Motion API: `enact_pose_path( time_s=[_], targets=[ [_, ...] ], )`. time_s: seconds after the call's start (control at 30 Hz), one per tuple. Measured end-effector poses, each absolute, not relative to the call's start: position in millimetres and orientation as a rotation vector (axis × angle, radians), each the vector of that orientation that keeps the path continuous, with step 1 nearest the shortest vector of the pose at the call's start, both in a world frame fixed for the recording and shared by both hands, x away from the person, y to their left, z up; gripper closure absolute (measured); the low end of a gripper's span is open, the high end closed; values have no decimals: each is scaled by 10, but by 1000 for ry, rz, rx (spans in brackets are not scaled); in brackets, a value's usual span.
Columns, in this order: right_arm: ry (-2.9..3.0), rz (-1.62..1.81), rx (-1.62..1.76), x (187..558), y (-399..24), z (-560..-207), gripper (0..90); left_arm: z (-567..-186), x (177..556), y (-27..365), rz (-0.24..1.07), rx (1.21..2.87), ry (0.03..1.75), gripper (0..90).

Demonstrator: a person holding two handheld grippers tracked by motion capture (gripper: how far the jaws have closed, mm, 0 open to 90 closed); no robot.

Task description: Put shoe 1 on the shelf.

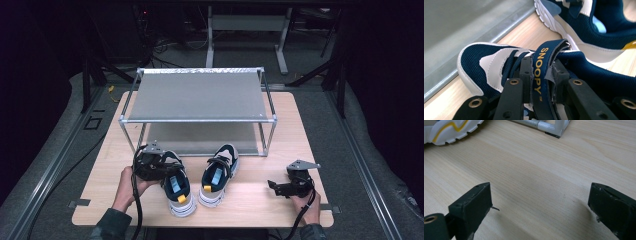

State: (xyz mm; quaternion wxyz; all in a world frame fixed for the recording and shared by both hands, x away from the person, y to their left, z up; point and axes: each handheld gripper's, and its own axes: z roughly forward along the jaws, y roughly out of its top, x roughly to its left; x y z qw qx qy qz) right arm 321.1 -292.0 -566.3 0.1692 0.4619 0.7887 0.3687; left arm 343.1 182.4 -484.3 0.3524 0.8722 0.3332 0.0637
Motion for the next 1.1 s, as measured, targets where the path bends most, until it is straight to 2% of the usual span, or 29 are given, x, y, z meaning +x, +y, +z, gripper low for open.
enact_pose_path(
  time_s=[0.13, 0.2, 0.27, 0.3, 0.4, 0.53, 0.83, 1.1],
  targets=[
    [2241, 1048, 1315, 3209, -2919, -5662, 47, -4908, 3479, 1850, 139, 2236, 871, 745],
    [2242, 1048, 1314, 3209, -2919, -5663, 47, -4917, 3466, 1866, 139, 2206, 897, 704],
    [2244, 1047, 1312, 3210, -2919, -5663, 48, -4913, 3437, 1894, 155, 2157, 956, 503],
    [2243, 1049, 1312, 3210, -2918, -5663, 48, -4906, 3410, 1910, 165, 2137, 977, 433],
    [2244, 1048, 1313, 3210, -2918, -5663, 48, -4866, 3300, 1938, 218, 2088, 1051, 280],
    [2245, 1045, 1312, 3211, -2916, -5664, 48, -4789, 3112, 1925, 302, 2042, 1149, 157],
    [2246, 1039, 1313, 3214, -2915, -5664, 50, -4719, 2800, 1667, 399, 2003, 1237, 6],
    [2250, 1039, 1318, 3217, -2915, -5665, 52, -4884, 2782, 1371, 432, 2073, 1248, 4]
  ],
)
